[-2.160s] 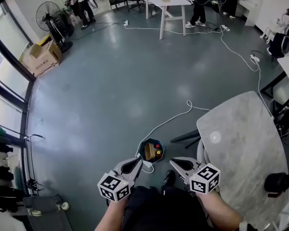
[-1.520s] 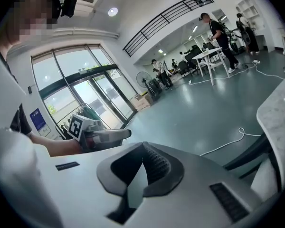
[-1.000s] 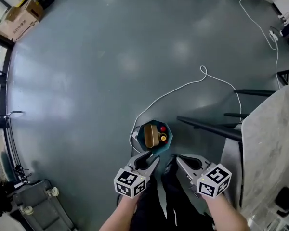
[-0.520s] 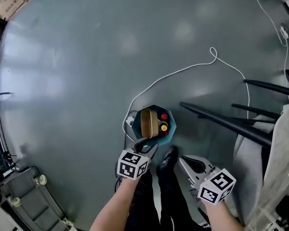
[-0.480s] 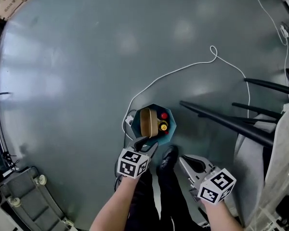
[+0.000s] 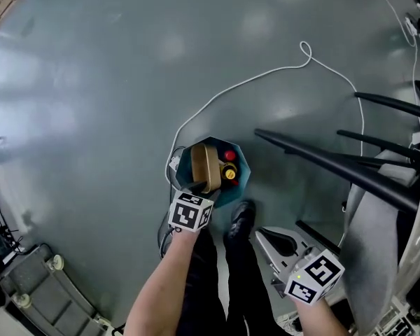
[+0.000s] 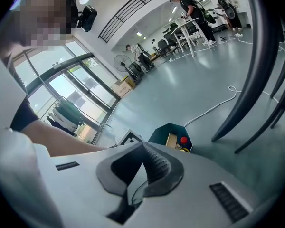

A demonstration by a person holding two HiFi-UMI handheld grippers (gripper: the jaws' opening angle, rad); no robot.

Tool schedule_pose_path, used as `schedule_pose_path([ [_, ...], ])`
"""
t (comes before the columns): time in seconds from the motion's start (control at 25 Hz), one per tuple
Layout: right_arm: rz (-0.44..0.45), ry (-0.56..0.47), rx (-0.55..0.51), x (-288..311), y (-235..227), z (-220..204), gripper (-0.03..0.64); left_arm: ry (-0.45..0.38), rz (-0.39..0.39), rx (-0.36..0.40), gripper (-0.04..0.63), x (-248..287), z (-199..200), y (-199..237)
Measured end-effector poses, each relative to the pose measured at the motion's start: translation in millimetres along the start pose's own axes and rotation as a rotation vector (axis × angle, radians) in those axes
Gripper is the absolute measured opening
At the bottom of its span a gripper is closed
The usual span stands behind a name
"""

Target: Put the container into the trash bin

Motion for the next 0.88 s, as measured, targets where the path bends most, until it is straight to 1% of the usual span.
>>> schedule_pose_path([
  [0.12, -0.011, -0.004, 0.013, -3, -2, -4, -0.008, 0.023, 0.028, -0.008, 0.18, 9, -2, 9],
  [0.16, -0.013, -0.008, 0.019, -3, -3, -4, -0.008, 0.023, 0.029, 0.0, 0.161, 12, 1, 10],
  [0.24, -0.015, -0.023, 0.038, -3, -3, -4, -0.008, 0.04, 0.014, 0.041, 0.161, 18, 7, 7],
  [0.36, -0.023, -0.043, 0.065, -2, -2, -5, -0.008, 0.117, -0.02, 0.127, 0.163, 29, 6, 0],
  [0.44, -0.022, -0.05, 0.075, 0, 0, -8, -0.008, 0.15, -0.032, 0.139, 0.163, 34, 4, -1],
  [0.52, -0.019, -0.055, 0.082, 2, 1, -10, -0.008, 0.146, -0.037, 0.11, 0.156, 36, 4, -1],
  [0.64, -0.015, -0.061, 0.087, 4, 2, -14, -0.008, 0.118, -0.034, 0.03, 0.14, 38, 4, 1],
  [0.76, -0.023, -0.057, 0.088, 3, -1, -19, -0.008, 0.102, -0.026, -0.05, 0.141, 41, 1, 2],
  [0.8, -0.026, -0.056, 0.088, 2, -2, -21, -0.008, 0.099, -0.023, -0.064, 0.14, 42, 1, 3],
  [0.88, -0.029, -0.055, 0.09, 2, -3, -24, -0.008, 0.103, -0.016, -0.067, 0.129, 44, 1, 4],
])
Point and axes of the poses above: the fingertips, and each gripper's own axes: x forward along the fingers, y to its left, z out of its top, the point moved 2 cm from there along -x, backward along the fingers, and after that the axes turned 13 degrees about -y, right-handed, at the moved point
